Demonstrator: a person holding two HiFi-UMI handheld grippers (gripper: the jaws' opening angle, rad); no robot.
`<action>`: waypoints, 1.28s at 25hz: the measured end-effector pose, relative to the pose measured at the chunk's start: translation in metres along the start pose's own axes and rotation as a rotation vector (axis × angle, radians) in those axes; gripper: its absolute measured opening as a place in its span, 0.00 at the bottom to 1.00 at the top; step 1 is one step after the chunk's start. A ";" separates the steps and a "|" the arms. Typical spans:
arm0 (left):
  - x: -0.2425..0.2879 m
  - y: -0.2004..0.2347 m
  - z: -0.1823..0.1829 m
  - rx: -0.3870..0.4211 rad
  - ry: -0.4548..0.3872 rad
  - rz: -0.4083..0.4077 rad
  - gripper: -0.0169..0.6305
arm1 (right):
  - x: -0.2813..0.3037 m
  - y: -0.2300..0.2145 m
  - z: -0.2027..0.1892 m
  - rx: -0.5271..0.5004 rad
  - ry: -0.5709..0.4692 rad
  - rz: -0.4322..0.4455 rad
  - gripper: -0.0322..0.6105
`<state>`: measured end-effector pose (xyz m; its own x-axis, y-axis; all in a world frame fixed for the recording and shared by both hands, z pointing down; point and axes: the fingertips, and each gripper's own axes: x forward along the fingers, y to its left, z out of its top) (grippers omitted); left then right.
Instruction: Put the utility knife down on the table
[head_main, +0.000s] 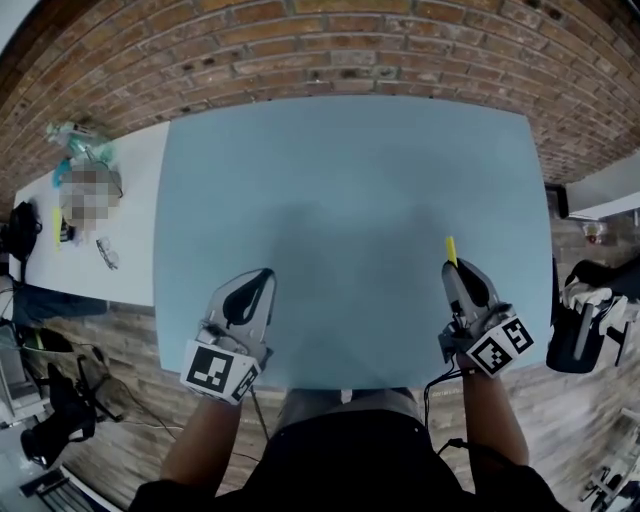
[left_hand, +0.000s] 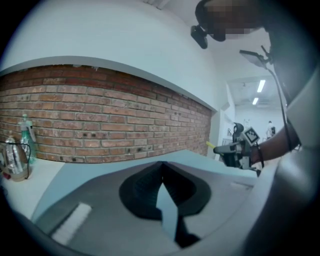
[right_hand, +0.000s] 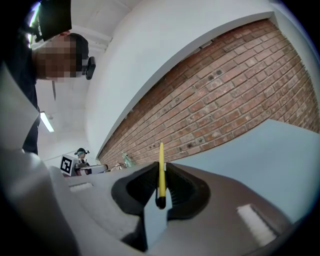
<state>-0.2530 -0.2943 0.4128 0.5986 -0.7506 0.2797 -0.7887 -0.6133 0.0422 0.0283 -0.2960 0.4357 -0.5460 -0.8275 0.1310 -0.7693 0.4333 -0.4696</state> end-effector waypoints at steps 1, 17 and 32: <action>0.001 0.001 -0.002 -0.003 0.002 0.002 0.03 | 0.001 -0.001 -0.002 0.003 0.003 -0.001 0.12; 0.021 -0.014 -0.034 -0.033 0.041 -0.026 0.03 | 0.014 -0.017 -0.028 0.011 0.058 -0.011 0.12; 0.026 -0.014 -0.059 -0.081 0.097 0.002 0.03 | 0.023 -0.036 -0.059 0.027 0.084 -0.034 0.12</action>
<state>-0.2343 -0.2906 0.4759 0.5836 -0.7223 0.3711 -0.8011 -0.5869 0.1174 0.0236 -0.3098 0.5068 -0.5461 -0.8085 0.2194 -0.7794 0.3944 -0.4868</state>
